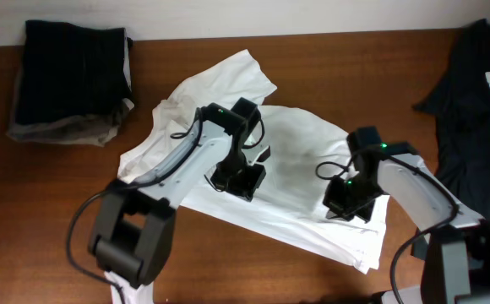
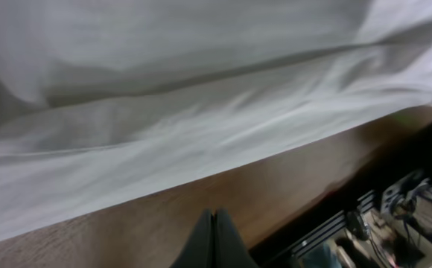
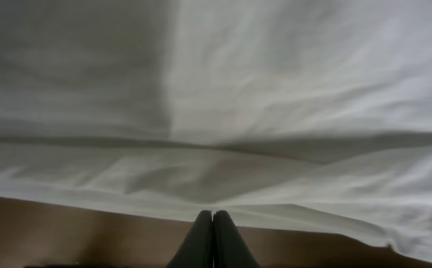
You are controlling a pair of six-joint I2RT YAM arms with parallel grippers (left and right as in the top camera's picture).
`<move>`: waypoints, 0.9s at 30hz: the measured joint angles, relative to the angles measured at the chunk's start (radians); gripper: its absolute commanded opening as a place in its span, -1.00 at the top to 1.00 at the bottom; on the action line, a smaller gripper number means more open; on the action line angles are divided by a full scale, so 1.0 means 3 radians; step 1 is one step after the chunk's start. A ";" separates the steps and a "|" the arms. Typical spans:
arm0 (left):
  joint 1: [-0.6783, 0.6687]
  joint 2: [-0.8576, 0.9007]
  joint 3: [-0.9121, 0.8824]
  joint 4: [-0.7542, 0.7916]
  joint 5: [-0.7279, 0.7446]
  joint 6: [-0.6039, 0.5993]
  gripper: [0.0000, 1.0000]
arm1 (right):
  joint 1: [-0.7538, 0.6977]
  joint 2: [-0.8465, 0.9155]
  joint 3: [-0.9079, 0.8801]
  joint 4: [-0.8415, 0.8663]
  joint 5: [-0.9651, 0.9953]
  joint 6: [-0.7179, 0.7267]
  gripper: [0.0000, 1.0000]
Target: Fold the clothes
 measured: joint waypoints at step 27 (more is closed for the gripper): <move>0.0000 0.0673 0.0005 0.0938 0.0234 0.0014 0.99 | 0.0421 0.0036 -0.0470 0.0773 0.0275 0.0665 0.70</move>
